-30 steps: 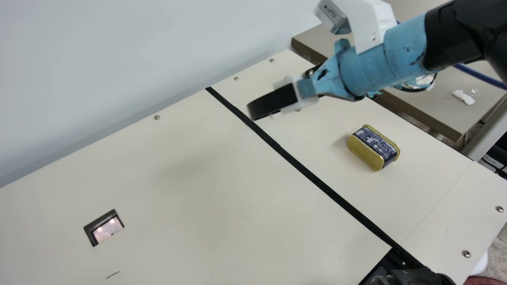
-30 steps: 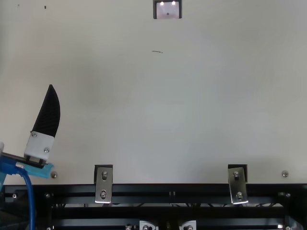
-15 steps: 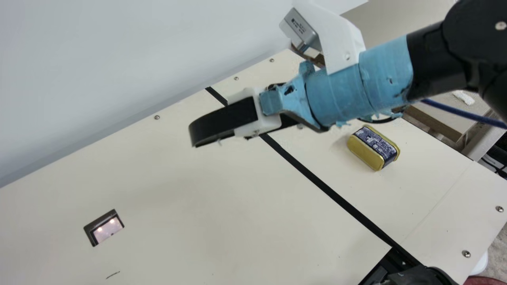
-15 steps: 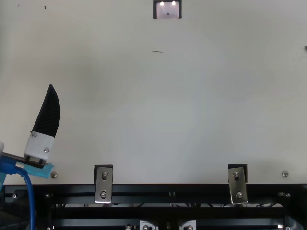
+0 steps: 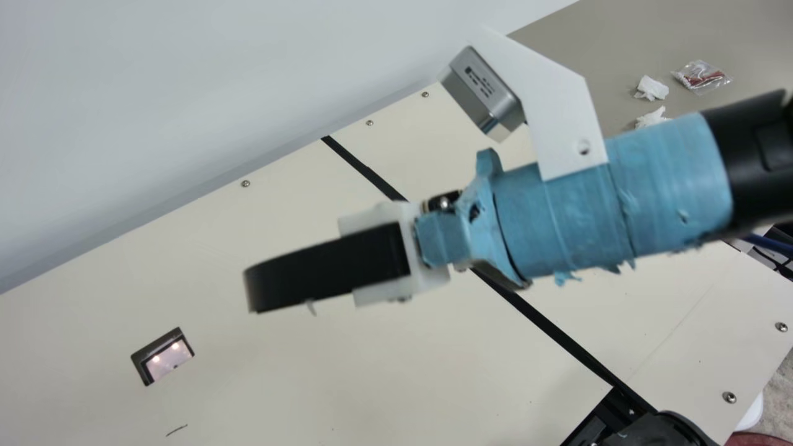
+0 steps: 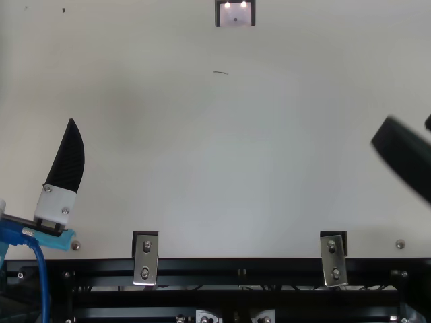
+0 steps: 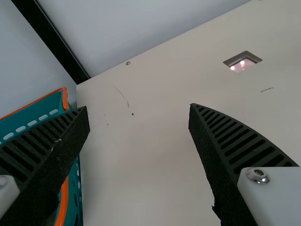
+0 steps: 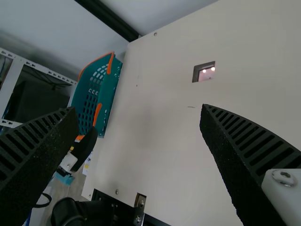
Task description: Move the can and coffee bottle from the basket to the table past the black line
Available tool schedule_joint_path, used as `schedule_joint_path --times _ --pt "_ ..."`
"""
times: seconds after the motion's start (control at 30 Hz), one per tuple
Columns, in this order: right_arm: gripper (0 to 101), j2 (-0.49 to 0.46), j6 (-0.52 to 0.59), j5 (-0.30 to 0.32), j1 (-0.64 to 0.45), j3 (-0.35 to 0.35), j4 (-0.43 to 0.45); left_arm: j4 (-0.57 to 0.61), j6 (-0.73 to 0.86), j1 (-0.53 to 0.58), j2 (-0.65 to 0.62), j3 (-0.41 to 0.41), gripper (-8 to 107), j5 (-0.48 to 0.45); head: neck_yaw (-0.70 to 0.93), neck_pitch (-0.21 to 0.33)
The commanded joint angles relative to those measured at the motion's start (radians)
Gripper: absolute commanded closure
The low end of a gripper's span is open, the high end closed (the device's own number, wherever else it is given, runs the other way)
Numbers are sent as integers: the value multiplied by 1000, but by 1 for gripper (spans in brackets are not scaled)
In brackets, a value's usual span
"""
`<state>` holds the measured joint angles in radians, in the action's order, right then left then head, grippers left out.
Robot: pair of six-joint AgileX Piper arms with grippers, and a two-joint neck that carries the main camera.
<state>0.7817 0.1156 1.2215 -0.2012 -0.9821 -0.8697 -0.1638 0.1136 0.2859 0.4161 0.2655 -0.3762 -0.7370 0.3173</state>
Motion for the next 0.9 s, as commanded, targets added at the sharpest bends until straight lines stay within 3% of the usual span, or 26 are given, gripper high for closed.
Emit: schedule_joint_path --times 0.0,0.07,0.1,0.6,0.87 --pt "0 -40 -61 -1 40 -7 25 0 0 0 0 0 9 0 -19 19" --pt "0 -74 -105 -1 76 -15 65 0 0 0 0 0 9 0 -19 19" --pt "0 -49 -63 3 45 -10 29 0 0 0 0 0 9 0 -19 19" --pt "0 -78 -107 2 77 -15 66 0 0 0 0 0 9 0 -17 19" --pt "0 -78 -107 2 77 -15 66 0 0 0 0 0 9 0 88 6"
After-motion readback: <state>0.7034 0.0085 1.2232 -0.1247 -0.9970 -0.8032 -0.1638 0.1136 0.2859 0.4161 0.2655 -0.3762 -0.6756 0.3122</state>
